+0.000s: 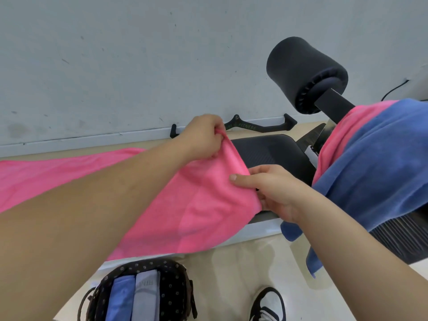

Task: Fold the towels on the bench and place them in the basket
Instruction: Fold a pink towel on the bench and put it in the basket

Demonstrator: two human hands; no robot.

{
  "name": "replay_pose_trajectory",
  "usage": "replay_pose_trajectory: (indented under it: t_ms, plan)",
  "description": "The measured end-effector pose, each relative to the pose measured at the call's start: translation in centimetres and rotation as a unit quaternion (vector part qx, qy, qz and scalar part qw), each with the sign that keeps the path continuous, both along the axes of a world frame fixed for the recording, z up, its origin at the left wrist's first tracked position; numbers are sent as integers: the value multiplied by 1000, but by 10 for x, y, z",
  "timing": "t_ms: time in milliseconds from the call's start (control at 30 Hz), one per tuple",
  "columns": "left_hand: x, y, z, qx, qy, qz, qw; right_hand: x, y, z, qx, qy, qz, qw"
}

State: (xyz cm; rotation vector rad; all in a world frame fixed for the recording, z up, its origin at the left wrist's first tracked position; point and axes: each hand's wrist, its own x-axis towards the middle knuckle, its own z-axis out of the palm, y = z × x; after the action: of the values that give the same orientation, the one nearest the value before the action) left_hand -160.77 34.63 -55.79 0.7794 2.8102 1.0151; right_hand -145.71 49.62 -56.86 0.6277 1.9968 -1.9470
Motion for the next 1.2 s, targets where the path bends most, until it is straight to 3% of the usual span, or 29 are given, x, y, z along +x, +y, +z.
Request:
replay_pose_trajectory:
  t_ms: [100,233,433,633,700,833,967,1200]
  plan:
    - [-9,15,14,33,13,33,999,5,10,2,28,-35,65,997]
    - [-22,38,14,-12,68,17,997,9,17,-4,108,-60,75,989]
    - [-11,58,-29,-100,-15,-43,994,13,23,-5,284,-65,61,955]
    - [11,42,-34,-81,102,-22,991,14,23,-9,347,-36,76,934]
    - [18,43,-28,-58,46,3,997,14,18,-8,355,8,81,931]
    - [29,55,-2,-46,-192,70,978,17,-2,-2,329,96,118,932]
    - [24,63,-1,-51,-210,83,973,25,-10,1,283,96,146,943]
    - [29,92,6,184,-247,59,950,26,-1,15,250,58,43,965]
